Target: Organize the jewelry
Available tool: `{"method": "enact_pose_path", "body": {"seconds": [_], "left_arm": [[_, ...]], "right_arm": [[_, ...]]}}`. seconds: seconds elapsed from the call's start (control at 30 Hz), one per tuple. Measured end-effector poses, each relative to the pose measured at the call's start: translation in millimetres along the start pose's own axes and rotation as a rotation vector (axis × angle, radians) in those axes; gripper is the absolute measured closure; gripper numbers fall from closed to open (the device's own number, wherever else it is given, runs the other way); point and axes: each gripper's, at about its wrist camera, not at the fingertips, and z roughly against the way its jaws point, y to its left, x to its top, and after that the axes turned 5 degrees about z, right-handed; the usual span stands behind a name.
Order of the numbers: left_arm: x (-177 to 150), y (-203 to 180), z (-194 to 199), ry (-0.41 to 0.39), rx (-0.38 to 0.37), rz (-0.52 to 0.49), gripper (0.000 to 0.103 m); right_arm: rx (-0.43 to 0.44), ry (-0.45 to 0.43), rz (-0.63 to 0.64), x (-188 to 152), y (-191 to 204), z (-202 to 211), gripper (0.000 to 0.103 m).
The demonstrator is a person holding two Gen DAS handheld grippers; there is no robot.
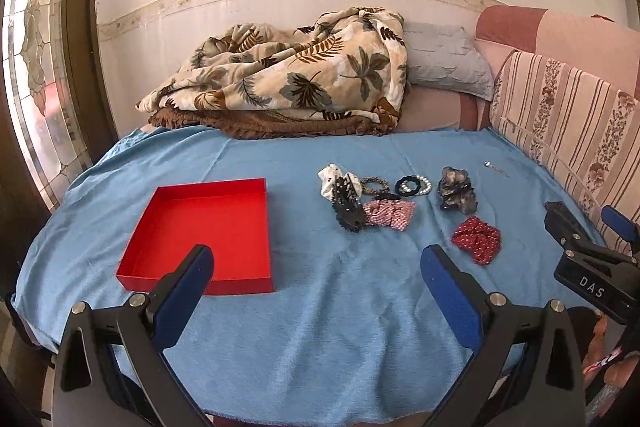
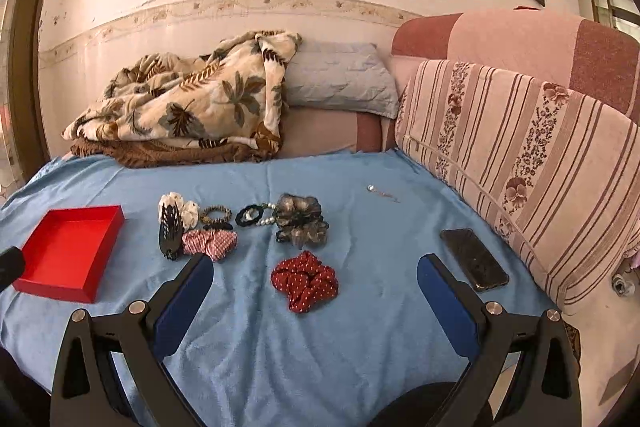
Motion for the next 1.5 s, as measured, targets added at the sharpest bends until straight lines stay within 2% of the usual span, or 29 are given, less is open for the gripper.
{"method": "enact_pose_path", "body": {"seconds": [0.13,0.43,0.47,0.5,0.57,0.7,1.0,1.27,1.5], "left_arm": [[-1,13,-10,0.004,0.02,-0.008,0.0],[7,42,-60,0.12,-0.028,0.056,0.001],[9,42,-66,0.129,-0.035,0.057,0.005],[11,41,-72,0.142,-0.041,0.052,0.015],[15,37,-83,0.175,-0.056,0.042,0.028],[25,29,-115,0.248,-0.122,0.062,0.029],[42,-4,-196,0.37,-0.172,0.069,0.029],[44,-69,-248,0.423,-0.271,-0.061,0.029],[37,-100,-304,0.515,-0.352,-0.093,0.029]], "right_arm": [[0.026,0.047,-0.008,-7,-4,-16,0.0],[0.084,0.173,-0.042,-22,-14,-64,0.003],[0.089,0.183,-0.042,-24,-16,-69,0.004],[0.093,0.193,-0.041,-26,-18,-74,0.005],[0.099,0.206,-0.041,-27,-21,-82,0.006],[0.112,0.231,-0.051,-29,-28,-99,0.006],[0.139,0.278,-0.059,-31,-41,-135,0.006],[0.176,0.327,-0.09,-32,-42,-172,0.01],[0.196,0.36,-0.103,-32,-37,-199,0.012]]}}
